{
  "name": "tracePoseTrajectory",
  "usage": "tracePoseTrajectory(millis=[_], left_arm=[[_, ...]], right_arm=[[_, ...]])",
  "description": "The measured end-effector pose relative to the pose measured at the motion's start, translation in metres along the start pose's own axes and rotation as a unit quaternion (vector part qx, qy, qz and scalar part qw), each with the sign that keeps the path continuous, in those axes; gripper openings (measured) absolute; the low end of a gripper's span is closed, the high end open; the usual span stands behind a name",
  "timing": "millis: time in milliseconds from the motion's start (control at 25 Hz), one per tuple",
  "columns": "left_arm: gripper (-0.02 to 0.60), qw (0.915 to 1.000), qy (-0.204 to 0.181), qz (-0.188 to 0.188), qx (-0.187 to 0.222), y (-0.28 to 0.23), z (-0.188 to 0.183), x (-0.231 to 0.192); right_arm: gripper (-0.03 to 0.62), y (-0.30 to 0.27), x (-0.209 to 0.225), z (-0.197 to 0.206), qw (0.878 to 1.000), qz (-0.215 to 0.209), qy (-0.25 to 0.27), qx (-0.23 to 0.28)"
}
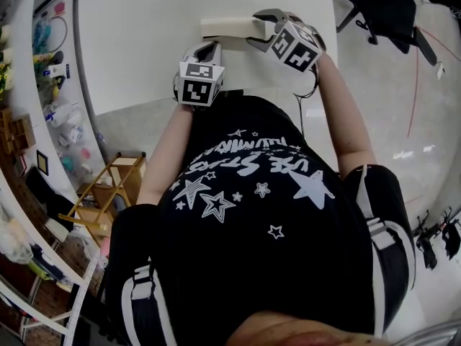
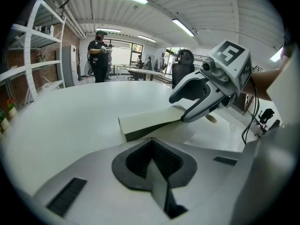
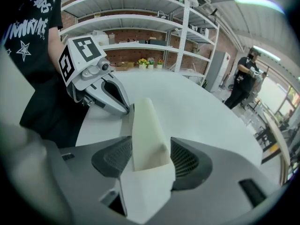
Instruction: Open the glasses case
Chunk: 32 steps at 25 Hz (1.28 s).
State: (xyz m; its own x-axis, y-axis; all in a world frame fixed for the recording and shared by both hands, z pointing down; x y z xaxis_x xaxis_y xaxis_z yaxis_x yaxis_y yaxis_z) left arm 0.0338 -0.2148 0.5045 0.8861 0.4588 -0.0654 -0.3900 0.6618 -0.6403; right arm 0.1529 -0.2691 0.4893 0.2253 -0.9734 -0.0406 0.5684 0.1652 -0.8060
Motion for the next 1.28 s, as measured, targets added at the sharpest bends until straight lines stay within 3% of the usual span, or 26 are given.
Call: tracePoseTrajectory(millis=[400,720,1000,1280], left_arm=[[0.012,0.9999,0.002,-0.015,0.003,-0.002,-0.004,-0.008],[0.012,0.9997,-0.001,-0.022,0.007,-0.008,-0.014,-0.011],[0.012,0.9996,-0.004,-0.028,-0.002,-0.01,-0.017,-0.009],[0.012,0.9989,-0.007,-0.036,-0.028,-0.01,-0.019,-0.011]], right_arm=[[0.268,0.014,0.029,-0.009,0.997,0.026,-0.053,0.053],[0.267,0.016,0.063,-0.001,0.986,0.053,-0.127,0.092],[0.267,0.01,0.081,0.017,0.958,0.029,-0.237,0.157],[0.267,0.013,0.075,0.019,0.954,0.011,-0.245,0.173]])
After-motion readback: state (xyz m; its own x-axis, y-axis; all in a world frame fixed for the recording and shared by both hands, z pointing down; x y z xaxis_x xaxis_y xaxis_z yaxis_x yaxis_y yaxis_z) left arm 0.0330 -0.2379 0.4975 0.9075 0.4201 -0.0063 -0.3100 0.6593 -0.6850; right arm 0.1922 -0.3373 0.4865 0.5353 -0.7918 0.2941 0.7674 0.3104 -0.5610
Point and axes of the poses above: the fingertips, and each gripper's own axes: y backward along the fingers, x to its right, z out of its underside, the point moved 5 cm from there along y, backward along the fingers, and after that the axes turned 7 degrees about -y, right-handed, at the moved point
